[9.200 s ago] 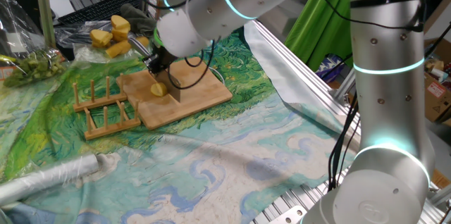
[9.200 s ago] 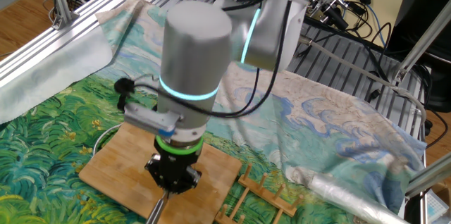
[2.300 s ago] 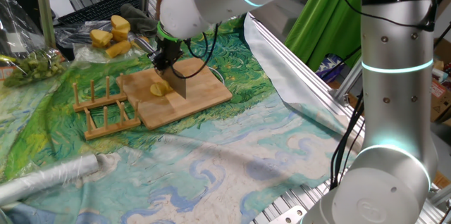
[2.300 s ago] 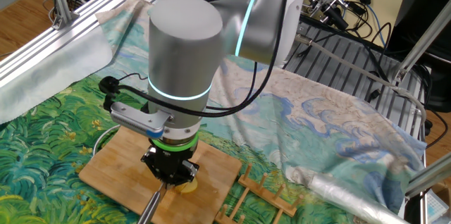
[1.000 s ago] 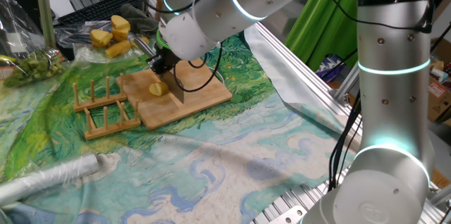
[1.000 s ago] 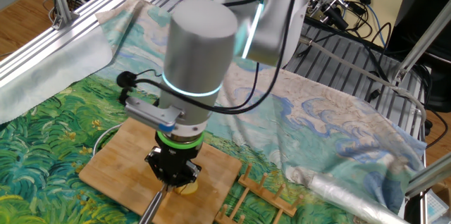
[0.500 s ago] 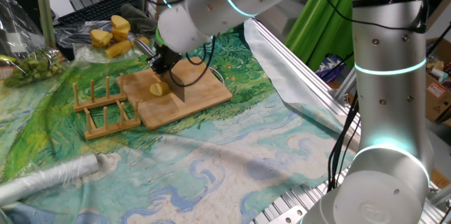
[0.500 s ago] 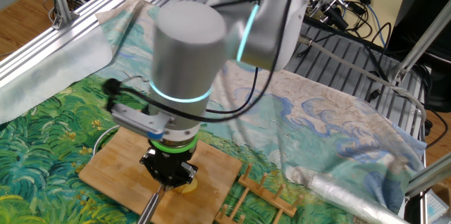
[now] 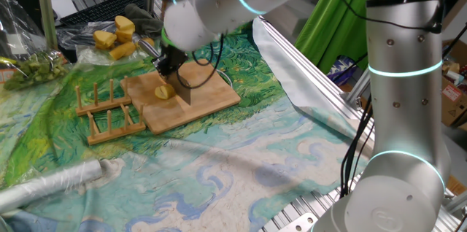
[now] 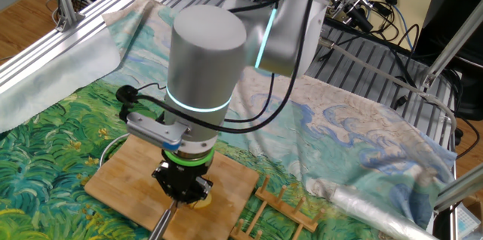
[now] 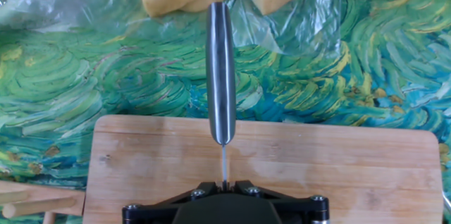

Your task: Chop the potatoes

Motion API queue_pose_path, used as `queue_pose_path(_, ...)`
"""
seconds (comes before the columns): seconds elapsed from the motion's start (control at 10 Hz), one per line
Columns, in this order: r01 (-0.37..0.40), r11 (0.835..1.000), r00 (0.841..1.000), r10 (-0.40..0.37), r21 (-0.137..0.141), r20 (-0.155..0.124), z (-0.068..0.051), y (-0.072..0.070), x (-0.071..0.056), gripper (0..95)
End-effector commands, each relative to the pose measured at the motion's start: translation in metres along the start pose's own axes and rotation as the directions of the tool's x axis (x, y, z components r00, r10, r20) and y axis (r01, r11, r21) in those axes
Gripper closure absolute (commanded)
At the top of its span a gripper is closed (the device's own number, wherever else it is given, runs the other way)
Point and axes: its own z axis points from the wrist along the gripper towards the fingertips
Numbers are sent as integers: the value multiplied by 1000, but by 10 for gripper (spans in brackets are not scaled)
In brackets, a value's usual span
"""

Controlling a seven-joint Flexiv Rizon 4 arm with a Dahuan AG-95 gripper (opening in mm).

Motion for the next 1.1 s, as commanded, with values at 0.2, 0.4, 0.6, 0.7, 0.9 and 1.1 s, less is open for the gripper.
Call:
queue_pose_path(0.2, 13, 1000, 999, -13, 14, -37, -12, -3, -2, 950)
queue_pose_path(0.4, 1, 1000, 1000, -1, 6, -8, 0, 0, 0, 950)
queue_pose_path(0.6, -2, 1000, 1000, 2, 1, -7, 4, 1, 1, 950)
queue_pose_path(0.7, -3, 1000, 1000, 3, 6, -6, 6, 2, 2, 950)
queue_pose_path(0.9, 0, 1000, 1000, 0, 8, -7, 2, 1, 1, 950)
queue_pose_path(1.1, -8, 1000, 1000, 8, 5, 22, 0, 1, 2, 950)
